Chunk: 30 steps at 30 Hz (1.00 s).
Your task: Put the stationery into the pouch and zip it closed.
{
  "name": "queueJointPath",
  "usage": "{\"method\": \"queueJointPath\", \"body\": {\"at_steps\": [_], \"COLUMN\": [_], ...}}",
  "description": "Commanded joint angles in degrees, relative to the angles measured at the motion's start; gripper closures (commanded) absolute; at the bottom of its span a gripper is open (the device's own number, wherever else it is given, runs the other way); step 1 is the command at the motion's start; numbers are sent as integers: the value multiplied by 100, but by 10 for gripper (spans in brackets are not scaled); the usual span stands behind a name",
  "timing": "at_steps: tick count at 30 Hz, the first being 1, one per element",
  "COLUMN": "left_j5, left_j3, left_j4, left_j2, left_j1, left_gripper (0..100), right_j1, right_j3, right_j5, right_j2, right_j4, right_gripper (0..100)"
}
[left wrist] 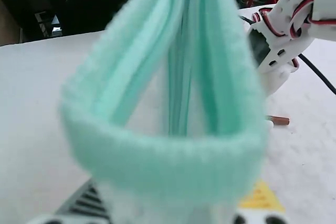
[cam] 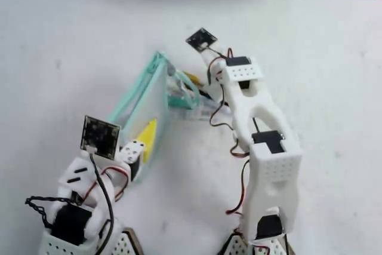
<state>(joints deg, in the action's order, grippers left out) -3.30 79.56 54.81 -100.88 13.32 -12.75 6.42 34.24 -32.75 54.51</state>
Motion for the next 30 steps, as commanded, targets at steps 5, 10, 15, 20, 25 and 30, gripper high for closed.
{"method": "queueJointPath", "body": {"at_steps": [5,10,15,20,25,30], "left_j5": [-18,-18,-18,-18,-18,-18], "left_j3": [9,9,9,9,9,9], "left_j4": [-9,-9,-9,-9,-9,-9], "left_j2": [31,31,31,31,31,31], "left_j1": [57,57,57,57,57,57], "left_gripper": [823,823,823,823,823,823], "right_j1": [374,286,303,725,1367,1200], "right_j3": [114,105,105,132,70,-26], "right_j5": [519,624,897,1345,2251,2505], "right_j2": [-31,-31,-31,-4,-48,31], "right_j4": [92,145,136,251,251,514], "right_gripper": [848,850,990,982,981,978]}}
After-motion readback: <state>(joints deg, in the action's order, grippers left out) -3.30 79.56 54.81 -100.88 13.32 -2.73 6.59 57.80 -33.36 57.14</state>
